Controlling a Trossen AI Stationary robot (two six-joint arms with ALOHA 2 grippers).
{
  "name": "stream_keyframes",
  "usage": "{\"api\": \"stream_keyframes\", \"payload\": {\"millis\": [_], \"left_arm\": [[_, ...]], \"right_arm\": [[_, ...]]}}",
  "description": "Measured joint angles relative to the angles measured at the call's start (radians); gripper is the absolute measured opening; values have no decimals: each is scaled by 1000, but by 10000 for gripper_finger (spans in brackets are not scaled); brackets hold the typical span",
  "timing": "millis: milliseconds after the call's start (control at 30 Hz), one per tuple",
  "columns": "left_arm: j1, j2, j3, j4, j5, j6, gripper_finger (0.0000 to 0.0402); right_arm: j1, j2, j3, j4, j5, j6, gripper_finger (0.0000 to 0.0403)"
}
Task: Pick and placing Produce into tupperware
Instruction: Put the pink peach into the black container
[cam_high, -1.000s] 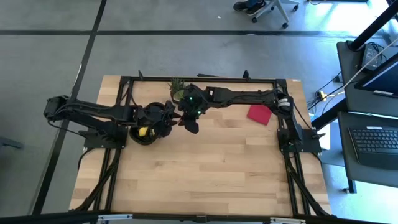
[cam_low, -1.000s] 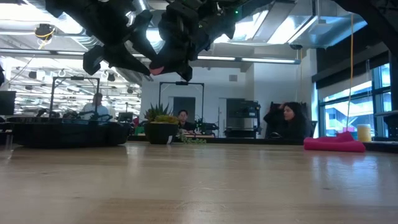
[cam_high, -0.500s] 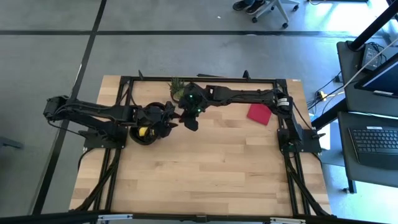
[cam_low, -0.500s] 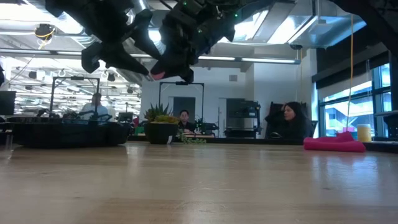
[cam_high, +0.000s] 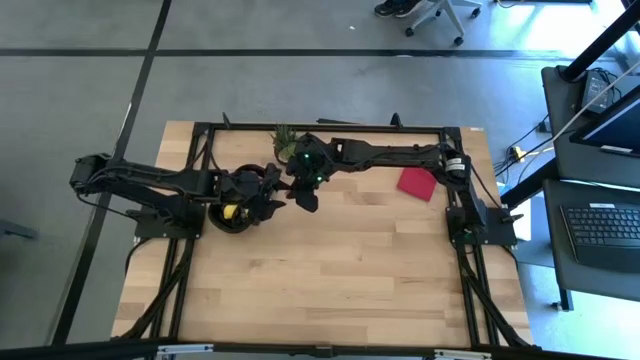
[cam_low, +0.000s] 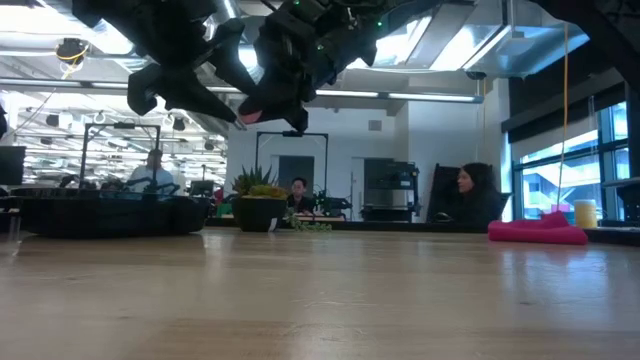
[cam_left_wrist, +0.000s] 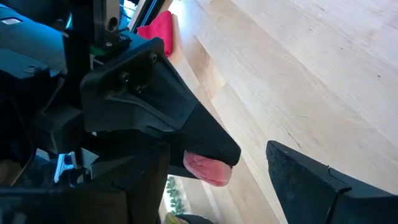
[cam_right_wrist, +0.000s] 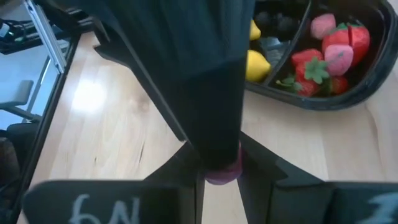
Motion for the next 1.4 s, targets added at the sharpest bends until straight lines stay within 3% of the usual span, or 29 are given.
{"api": "stream_keyframes", "payload": {"millis": [433, 933, 1400], "left_arm": [[-1, 0, 0, 4, 0, 3, 251], [0, 0, 0, 10, -5, 5, 152], [0, -1, 0, 6, -10, 7, 110]], "right_arm": [[13, 0, 0, 41, -53, 6, 72], [15, -1, 6, 40, -61, 7, 72], [19, -1, 48, -4, -61, 4, 72]]}}
